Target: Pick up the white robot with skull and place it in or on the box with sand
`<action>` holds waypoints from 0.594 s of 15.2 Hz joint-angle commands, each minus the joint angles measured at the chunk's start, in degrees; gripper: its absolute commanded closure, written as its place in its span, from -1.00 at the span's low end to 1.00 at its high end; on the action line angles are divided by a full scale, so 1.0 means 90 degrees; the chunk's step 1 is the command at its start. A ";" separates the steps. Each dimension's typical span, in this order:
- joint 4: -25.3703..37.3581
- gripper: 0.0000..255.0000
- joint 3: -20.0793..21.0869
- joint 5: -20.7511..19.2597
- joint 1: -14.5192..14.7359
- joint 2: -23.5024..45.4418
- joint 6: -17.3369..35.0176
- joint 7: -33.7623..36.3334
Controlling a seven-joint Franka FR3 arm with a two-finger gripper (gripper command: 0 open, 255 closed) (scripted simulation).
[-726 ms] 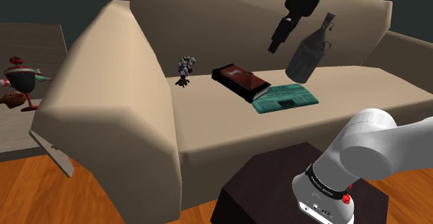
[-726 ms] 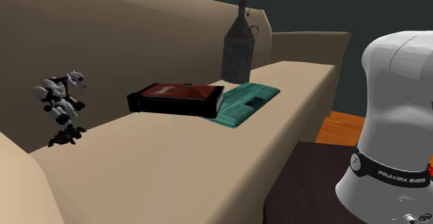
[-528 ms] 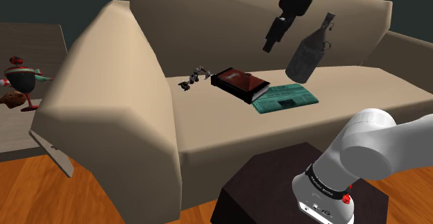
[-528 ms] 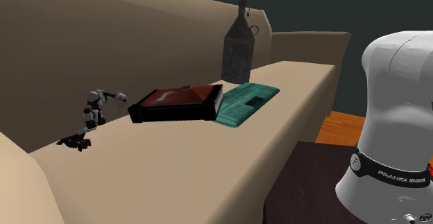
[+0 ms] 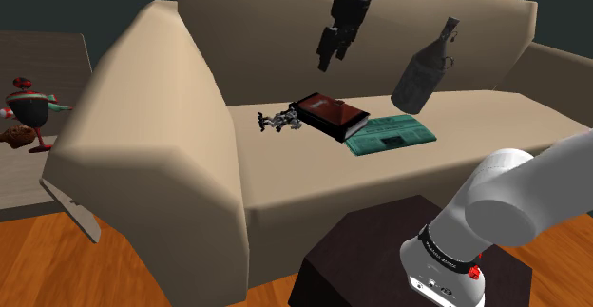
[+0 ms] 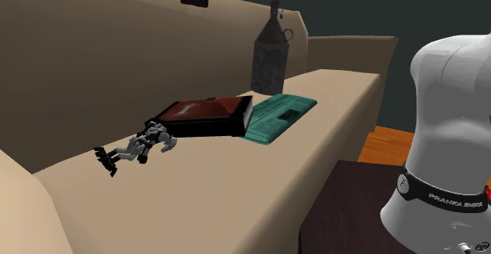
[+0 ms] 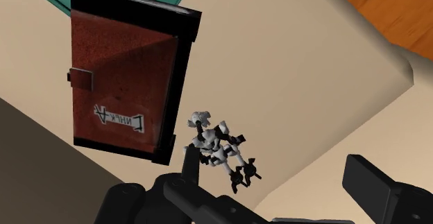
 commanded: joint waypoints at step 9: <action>0.2016 -1.00 0.0158 0.0018 0.0014 0.2713 0.0183 0.0376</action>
